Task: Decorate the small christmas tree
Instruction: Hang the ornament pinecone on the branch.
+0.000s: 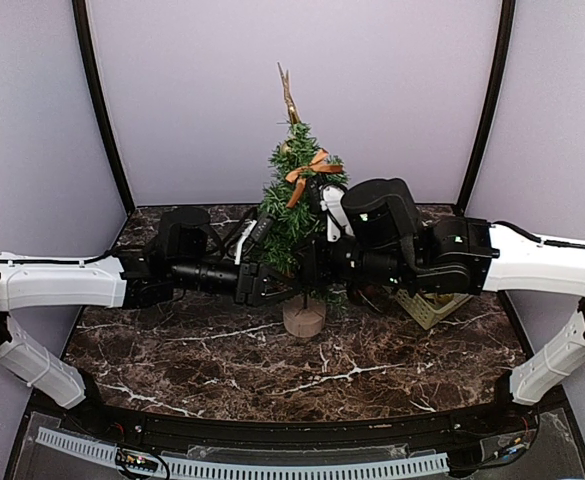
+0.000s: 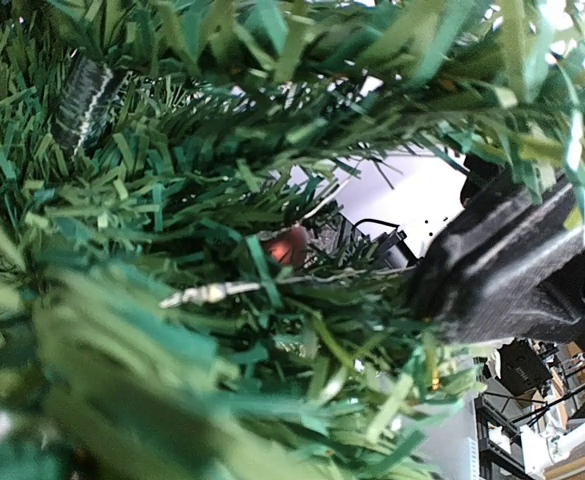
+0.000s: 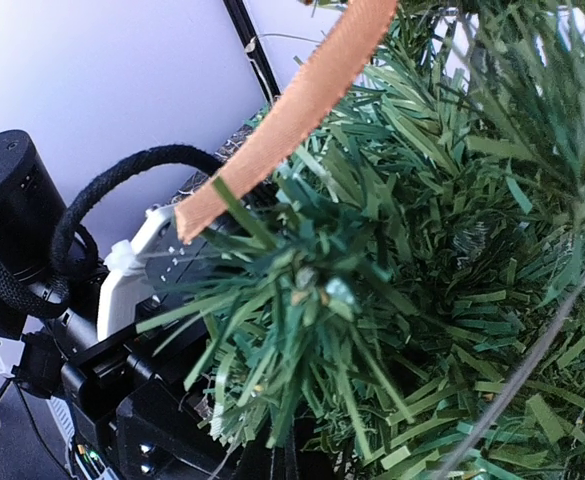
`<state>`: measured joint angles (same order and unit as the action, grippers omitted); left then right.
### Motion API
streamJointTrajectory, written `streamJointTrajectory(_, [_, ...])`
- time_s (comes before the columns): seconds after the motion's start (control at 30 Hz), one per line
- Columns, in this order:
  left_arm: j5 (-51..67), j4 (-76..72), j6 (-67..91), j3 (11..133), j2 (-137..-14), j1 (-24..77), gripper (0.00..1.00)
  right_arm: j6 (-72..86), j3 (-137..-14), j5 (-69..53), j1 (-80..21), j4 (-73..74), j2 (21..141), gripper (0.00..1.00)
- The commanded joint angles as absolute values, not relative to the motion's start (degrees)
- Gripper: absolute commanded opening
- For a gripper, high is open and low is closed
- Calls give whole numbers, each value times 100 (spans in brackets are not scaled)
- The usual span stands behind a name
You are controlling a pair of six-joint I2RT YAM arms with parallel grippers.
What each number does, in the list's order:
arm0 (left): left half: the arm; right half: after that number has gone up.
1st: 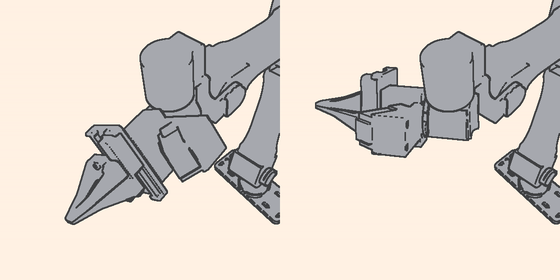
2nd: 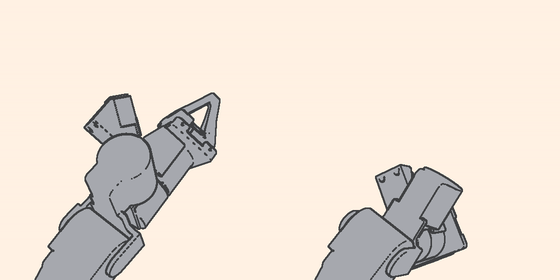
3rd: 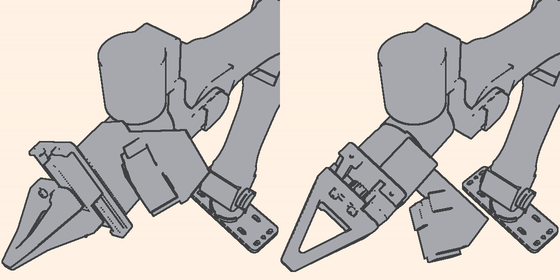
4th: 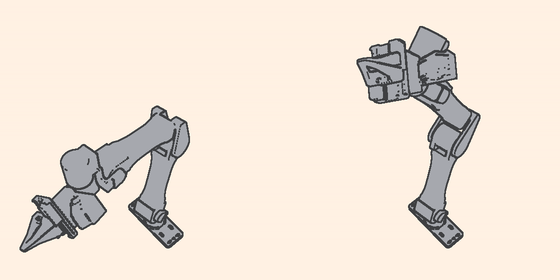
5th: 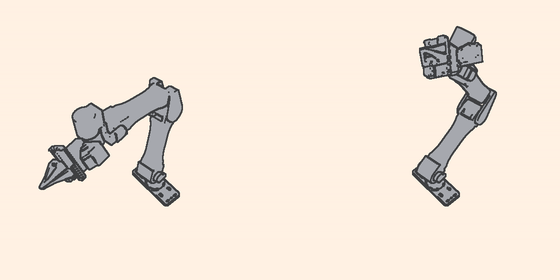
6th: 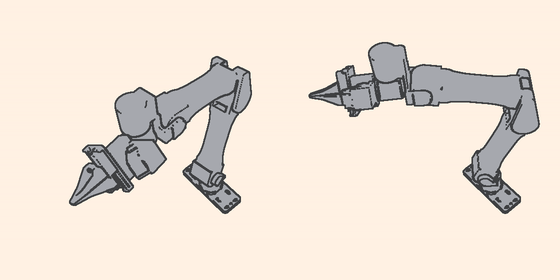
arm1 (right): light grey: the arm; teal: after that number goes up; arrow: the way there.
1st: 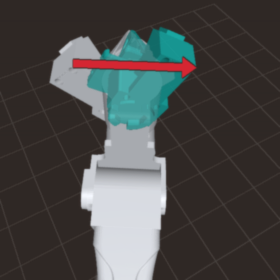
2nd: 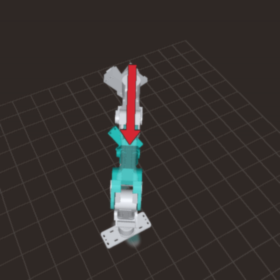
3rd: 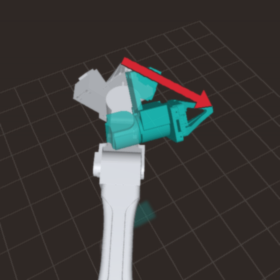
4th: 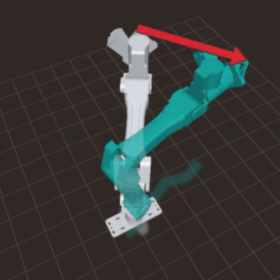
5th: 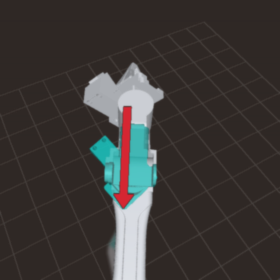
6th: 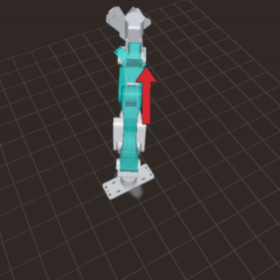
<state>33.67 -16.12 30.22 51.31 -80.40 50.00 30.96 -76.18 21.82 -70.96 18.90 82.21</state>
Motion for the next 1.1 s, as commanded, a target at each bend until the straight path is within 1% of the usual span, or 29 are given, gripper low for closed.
streamJointTrajectory(0.0, [3425, -1701, 2945, 5232, -8008, 4967, 46, 3098, -7589, 2221, -7152, 1626, 7969, 0])
streamJointTrajectory(0.2, [3379, -1726, 2951, 5076, -7821, 4965, 51, 3056, -7548, 1900, -7160, 1425, 7853, 0])
streamJointTrajectory(0.33, [3358, -1775, 2960, 4978, -7725, 4962, 53, 3008, -7583, 1672, -7157, 1428, 7905, 0])
streamJointTrajectory(0.37, [3366, -1793, 2972, 4963, -7706, 4968, 52, 3010, -7578, 1656, -7160, 1439, 7908, 0])
streamJointTrajectory(0.43, [3386, -1846, 2997, 4928, -7693, 4972, 47, 3028, -7569, 1650, -7171, 1443, 7904, 0])
streamJointTrajectory(0.57, [3393, -1915, 3026, 4880, -7715, 4961, 44, 3061, -7494, 1748, -7172, 1464, 7878, 0])
streamJointTrajectory(1.07, [3427, -2107, 3131, 4967, -7987, 4965, 40, 3335, -7599, 2443, -7182, 1963, 8005, 0])
